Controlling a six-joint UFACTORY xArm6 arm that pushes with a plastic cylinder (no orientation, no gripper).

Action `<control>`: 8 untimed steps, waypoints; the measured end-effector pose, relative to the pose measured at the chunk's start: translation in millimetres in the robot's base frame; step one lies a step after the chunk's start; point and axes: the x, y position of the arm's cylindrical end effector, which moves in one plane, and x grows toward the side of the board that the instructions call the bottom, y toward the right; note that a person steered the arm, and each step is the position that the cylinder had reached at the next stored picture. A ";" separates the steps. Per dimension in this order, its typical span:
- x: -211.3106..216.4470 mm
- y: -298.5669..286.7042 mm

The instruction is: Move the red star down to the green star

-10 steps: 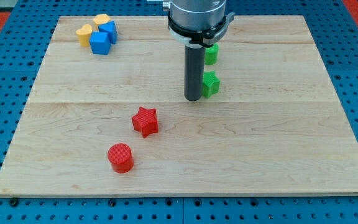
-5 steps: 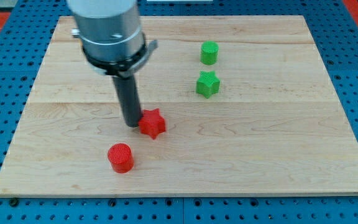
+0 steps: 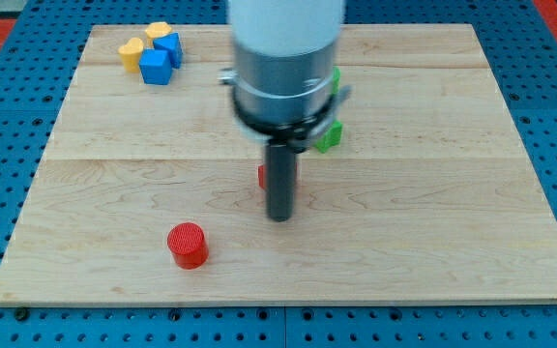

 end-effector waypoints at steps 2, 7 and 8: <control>-16.3 -23.3; -46.1 40.5; -46.1 53.6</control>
